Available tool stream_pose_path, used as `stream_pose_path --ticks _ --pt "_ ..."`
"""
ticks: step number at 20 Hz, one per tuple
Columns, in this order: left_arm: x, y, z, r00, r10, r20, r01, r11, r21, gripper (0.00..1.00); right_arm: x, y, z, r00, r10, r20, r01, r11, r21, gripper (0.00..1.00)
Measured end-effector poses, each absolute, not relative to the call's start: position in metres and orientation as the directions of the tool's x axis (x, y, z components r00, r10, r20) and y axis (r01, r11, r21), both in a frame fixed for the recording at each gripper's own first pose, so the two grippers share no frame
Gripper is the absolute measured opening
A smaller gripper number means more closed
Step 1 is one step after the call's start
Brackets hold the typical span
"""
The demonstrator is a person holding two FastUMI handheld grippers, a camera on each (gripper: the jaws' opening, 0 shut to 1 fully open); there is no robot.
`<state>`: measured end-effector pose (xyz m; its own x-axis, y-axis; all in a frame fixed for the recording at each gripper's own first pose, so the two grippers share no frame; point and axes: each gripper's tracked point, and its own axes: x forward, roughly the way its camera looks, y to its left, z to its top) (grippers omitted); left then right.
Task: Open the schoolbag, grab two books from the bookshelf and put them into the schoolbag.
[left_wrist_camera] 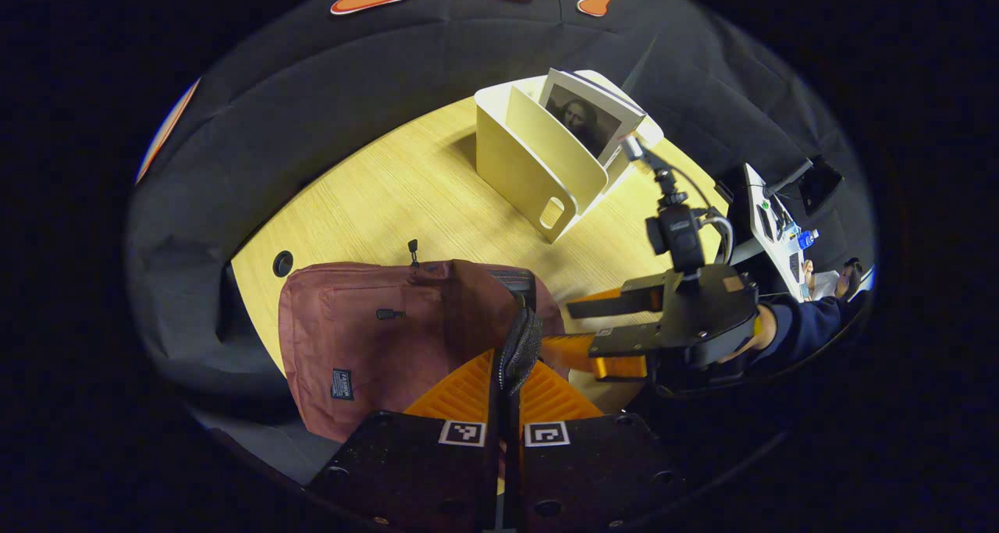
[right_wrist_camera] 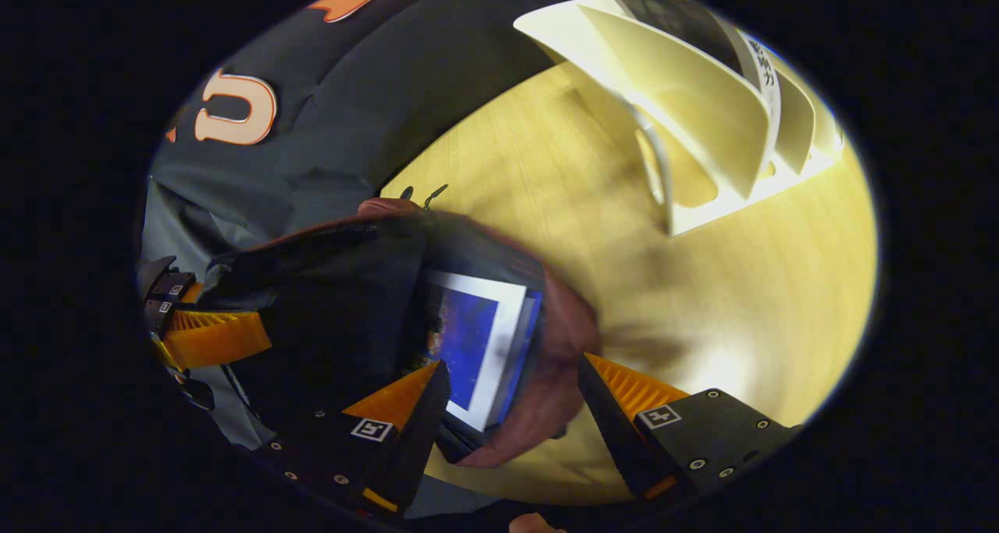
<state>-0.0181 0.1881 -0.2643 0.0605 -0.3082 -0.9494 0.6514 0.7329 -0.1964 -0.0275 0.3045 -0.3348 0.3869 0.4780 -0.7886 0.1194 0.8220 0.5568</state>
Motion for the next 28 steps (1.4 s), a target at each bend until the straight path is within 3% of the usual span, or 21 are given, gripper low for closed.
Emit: stream_pose_path --ticks 8,14,28 --pt "-0.021 0.186 -0.274 0.065 -0.318 -0.946 0.626 0.751 -0.210 0.04 -0.018 0.199 -0.276 0.437 0.320 -0.841 0.067 0.920 0.386 0.98" --pt "-0.021 0.183 -0.278 0.063 -0.333 -0.941 0.603 0.764 -0.230 0.04 -0.003 0.133 -0.229 0.407 0.227 -0.885 -0.018 0.970 0.240 0.98" --pt "-0.023 0.190 -0.292 0.068 -0.328 -0.942 0.500 0.828 -0.252 0.04 0.126 0.068 -0.189 0.358 0.164 -0.919 -0.106 0.985 0.134 0.96"
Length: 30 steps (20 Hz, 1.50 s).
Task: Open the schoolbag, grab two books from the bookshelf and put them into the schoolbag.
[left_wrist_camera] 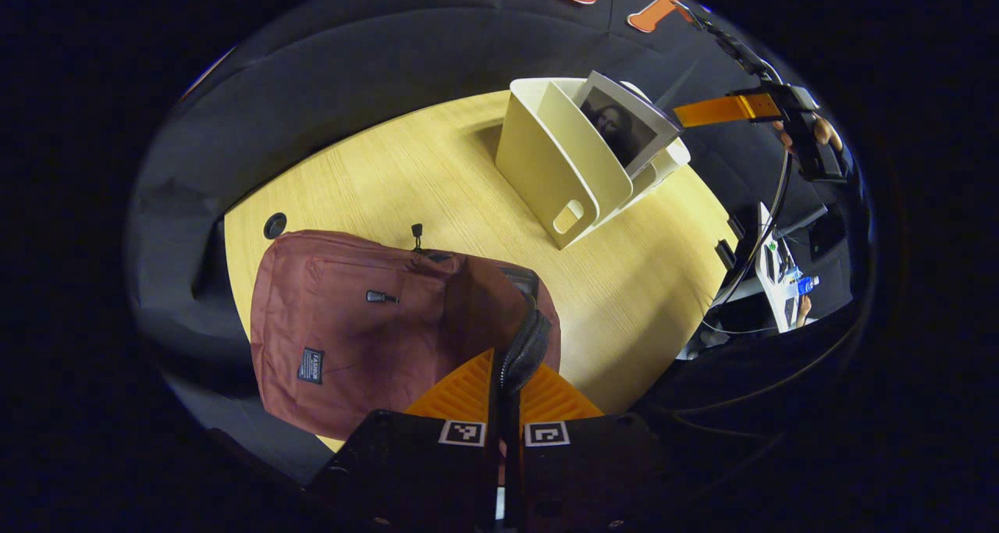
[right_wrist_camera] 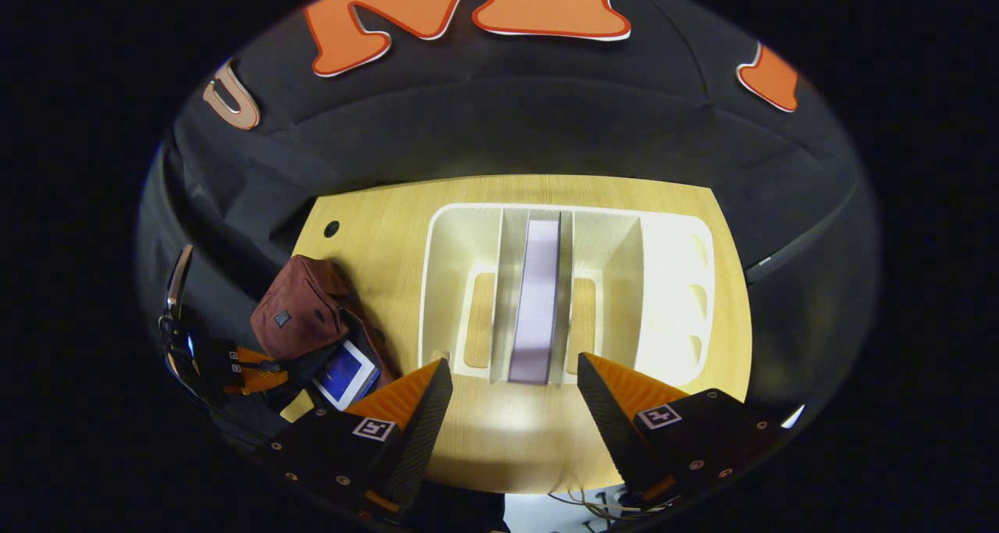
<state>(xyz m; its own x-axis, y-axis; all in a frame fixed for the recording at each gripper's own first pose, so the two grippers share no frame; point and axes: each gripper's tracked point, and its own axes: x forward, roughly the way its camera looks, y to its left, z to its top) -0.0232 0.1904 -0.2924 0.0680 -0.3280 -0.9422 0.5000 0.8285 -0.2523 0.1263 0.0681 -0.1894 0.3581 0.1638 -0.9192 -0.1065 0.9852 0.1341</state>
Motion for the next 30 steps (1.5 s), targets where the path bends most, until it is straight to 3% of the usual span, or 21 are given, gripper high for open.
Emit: stream_pose_path --ticks 5,10,11,12,14,16,22,30 --pt "-0.022 0.191 -0.298 0.070 -0.319 -0.945 0.457 0.852 -0.254 0.05 0.158 0.068 -0.216 0.272 0.188 -0.944 -0.062 0.982 0.178 0.93" --pt "-0.025 0.191 -0.299 0.070 -0.304 -0.950 0.430 0.869 -0.246 0.04 0.175 0.070 -0.254 0.208 0.167 -0.964 -0.062 0.986 0.157 0.68" --pt "-0.024 0.191 -0.299 0.073 -0.301 -0.951 0.424 0.872 -0.243 0.04 0.177 0.069 -0.259 0.197 0.158 -0.968 -0.059 0.987 0.149 0.52" --pt "-0.026 0.191 -0.298 0.073 -0.299 -0.952 0.418 0.875 -0.243 0.04 0.179 0.068 -0.263 0.190 0.150 -0.970 -0.055 0.988 0.142 0.55" --pt "-0.027 0.191 -0.298 0.074 -0.293 -0.953 0.413 0.879 -0.239 0.04 0.182 0.065 -0.266 0.182 0.135 -0.974 -0.047 0.991 0.129 0.44" --pt "-0.026 0.192 -0.297 0.075 -0.287 -0.955 0.409 0.882 -0.233 0.04 0.182 0.060 -0.266 0.178 0.141 -0.974 -0.033 0.990 0.137 0.40" --pt "-0.026 0.192 -0.297 0.084 -0.281 -0.956 0.405 0.886 -0.224 0.04 0.176 0.046 -0.243 0.198 0.141 -0.970 0.010 0.989 0.146 0.36" --pt "-0.027 0.191 -0.296 0.104 -0.305 -0.947 0.409 0.881 -0.239 0.04 0.152 0.030 -0.163 0.309 0.141 -0.940 -0.005 0.989 0.147 0.36"
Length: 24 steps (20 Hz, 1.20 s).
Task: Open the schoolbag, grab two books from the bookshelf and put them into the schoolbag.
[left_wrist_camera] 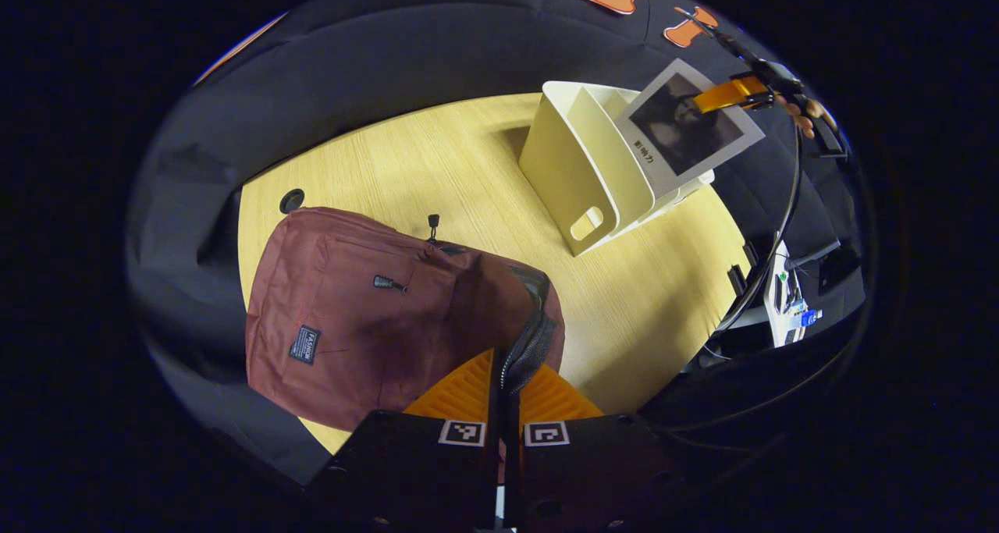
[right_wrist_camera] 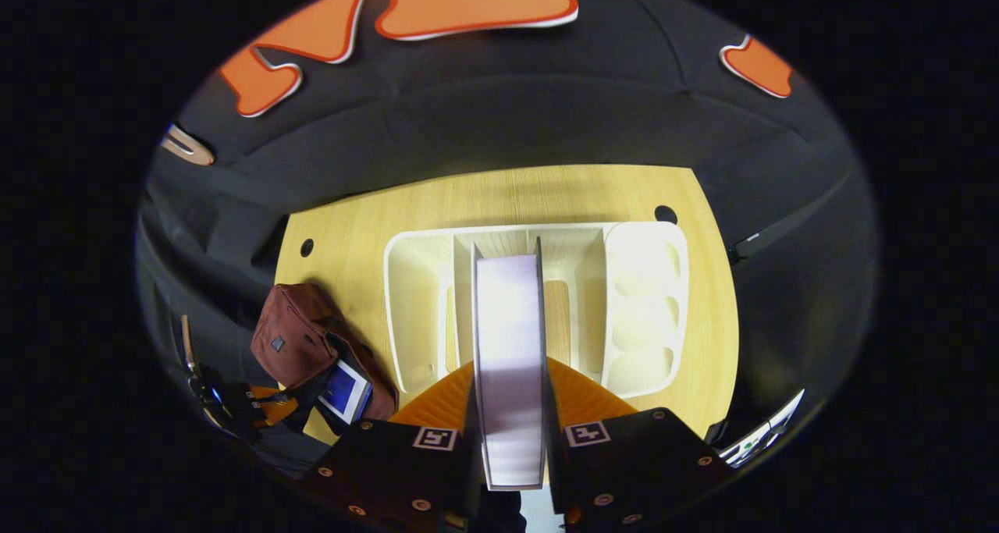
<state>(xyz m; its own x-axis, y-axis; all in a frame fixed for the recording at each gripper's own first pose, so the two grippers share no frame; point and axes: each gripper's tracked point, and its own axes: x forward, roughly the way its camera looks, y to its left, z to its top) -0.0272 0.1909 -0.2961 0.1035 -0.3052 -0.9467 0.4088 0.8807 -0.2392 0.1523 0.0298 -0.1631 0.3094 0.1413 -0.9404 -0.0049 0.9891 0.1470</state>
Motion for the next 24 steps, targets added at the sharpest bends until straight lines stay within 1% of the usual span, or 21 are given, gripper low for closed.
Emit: stream_pose_path --ticks 3,6,11,18,24 --pt "-0.028 0.190 -0.297 0.106 -0.315 -0.943 0.414 0.877 -0.246 0.04 0.133 0.035 -0.135 0.340 0.175 -0.924 -0.009 0.983 0.182 0.36" --pt "-0.027 0.189 -0.297 0.101 -0.321 -0.942 0.425 0.870 -0.251 0.04 0.112 0.037 -0.120 0.370 0.191 -0.909 -0.022 0.980 0.196 0.35" --pt "-0.025 0.187 -0.296 0.093 -0.322 -0.942 0.475 0.846 -0.242 0.04 0.075 0.044 -0.107 0.406 0.231 -0.884 0.024 0.965 0.263 0.34" --pt "-0.026 0.191 -0.290 0.087 -0.330 -0.940 0.525 0.817 -0.238 0.04 0.016 0.069 -0.113 0.426 0.288 -0.857 0.097 0.928 0.361 0.34" --pt "-0.027 0.197 -0.285 0.078 -0.324 -0.943 0.553 0.801 -0.229 0.04 -0.025 0.130 -0.138 0.429 0.430 -0.794 0.109 0.848 0.518 0.34"
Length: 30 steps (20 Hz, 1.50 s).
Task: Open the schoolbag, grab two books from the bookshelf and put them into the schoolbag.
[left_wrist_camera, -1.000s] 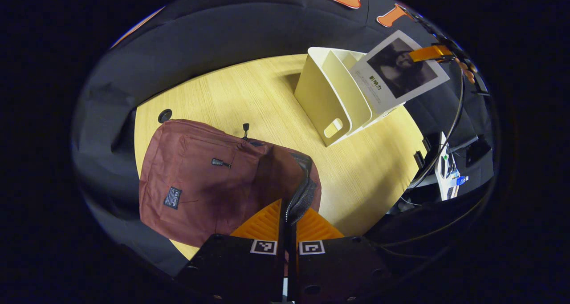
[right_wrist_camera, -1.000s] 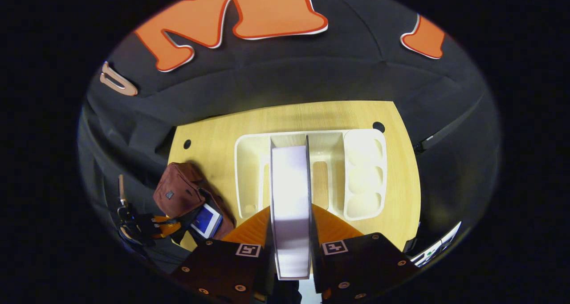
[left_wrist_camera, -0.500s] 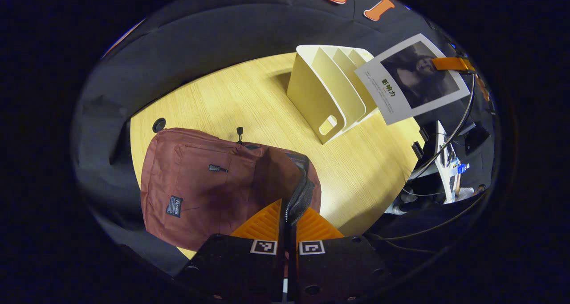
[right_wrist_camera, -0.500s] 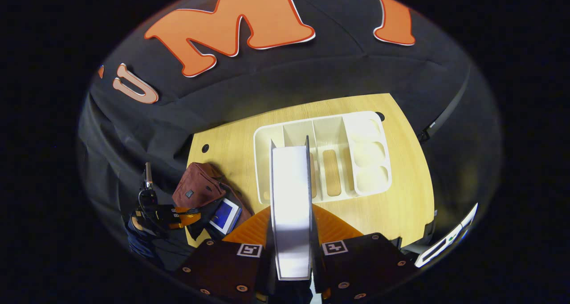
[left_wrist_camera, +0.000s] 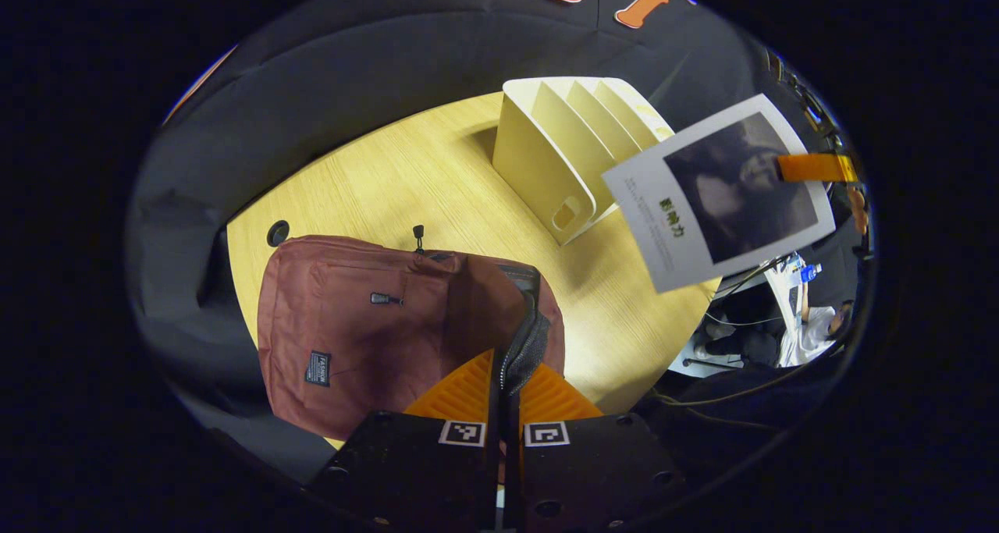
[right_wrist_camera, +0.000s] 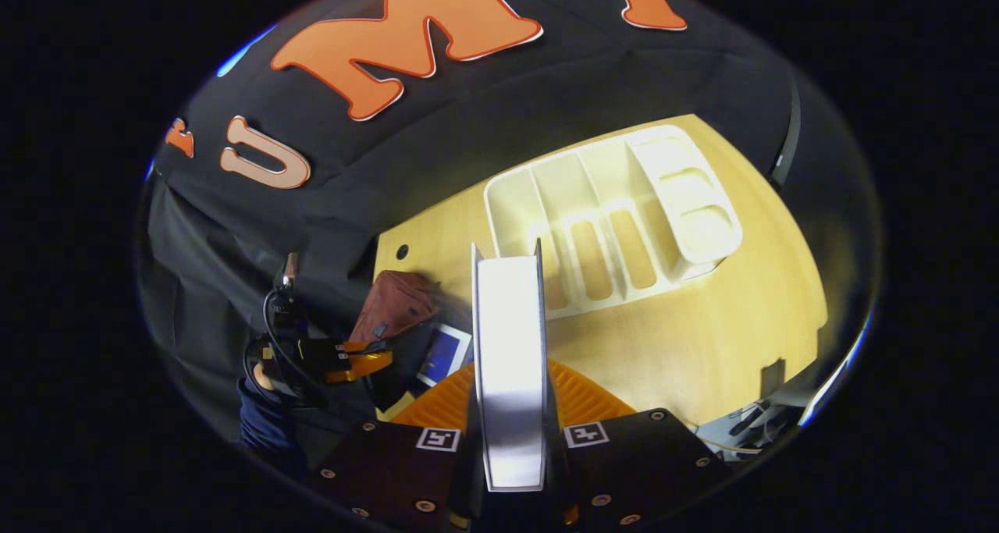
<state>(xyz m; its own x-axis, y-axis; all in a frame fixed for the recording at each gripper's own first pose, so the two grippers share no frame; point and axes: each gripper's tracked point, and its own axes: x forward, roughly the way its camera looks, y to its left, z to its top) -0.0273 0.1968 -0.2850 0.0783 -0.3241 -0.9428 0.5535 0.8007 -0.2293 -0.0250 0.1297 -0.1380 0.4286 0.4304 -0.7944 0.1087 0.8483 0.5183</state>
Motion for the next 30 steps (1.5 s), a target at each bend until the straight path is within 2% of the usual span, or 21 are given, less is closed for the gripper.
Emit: stream_pose_path --ticks 11,18,19,20,30 --pt "-0.029 0.194 -0.270 0.098 -0.336 -0.937 0.571 0.790 -0.224 0.04 -0.041 0.251 -0.217 0.409 0.658 -0.632 0.204 0.610 0.766 0.34" --pt "-0.029 0.191 -0.263 0.104 -0.366 -0.925 0.563 0.788 -0.249 0.04 -0.016 0.310 -0.257 0.454 0.688 -0.566 0.217 0.530 0.819 0.34" --pt "-0.031 0.189 -0.261 0.101 -0.379 -0.920 0.562 0.785 -0.262 0.09 -0.014 0.320 -0.260 0.455 0.696 -0.556 0.209 0.523 0.826 0.33" --pt "-0.031 0.186 -0.259 0.103 -0.388 -0.916 0.564 0.781 -0.268 0.04 -0.011 0.327 -0.263 0.455 0.704 -0.545 0.210 0.510 0.834 0.33" --pt "-0.032 0.164 -0.248 0.124 -0.410 -0.904 0.594 0.760 -0.263 0.04 0.005 0.393 -0.302 0.484 0.734 -0.476 0.186 0.445 0.876 0.34"
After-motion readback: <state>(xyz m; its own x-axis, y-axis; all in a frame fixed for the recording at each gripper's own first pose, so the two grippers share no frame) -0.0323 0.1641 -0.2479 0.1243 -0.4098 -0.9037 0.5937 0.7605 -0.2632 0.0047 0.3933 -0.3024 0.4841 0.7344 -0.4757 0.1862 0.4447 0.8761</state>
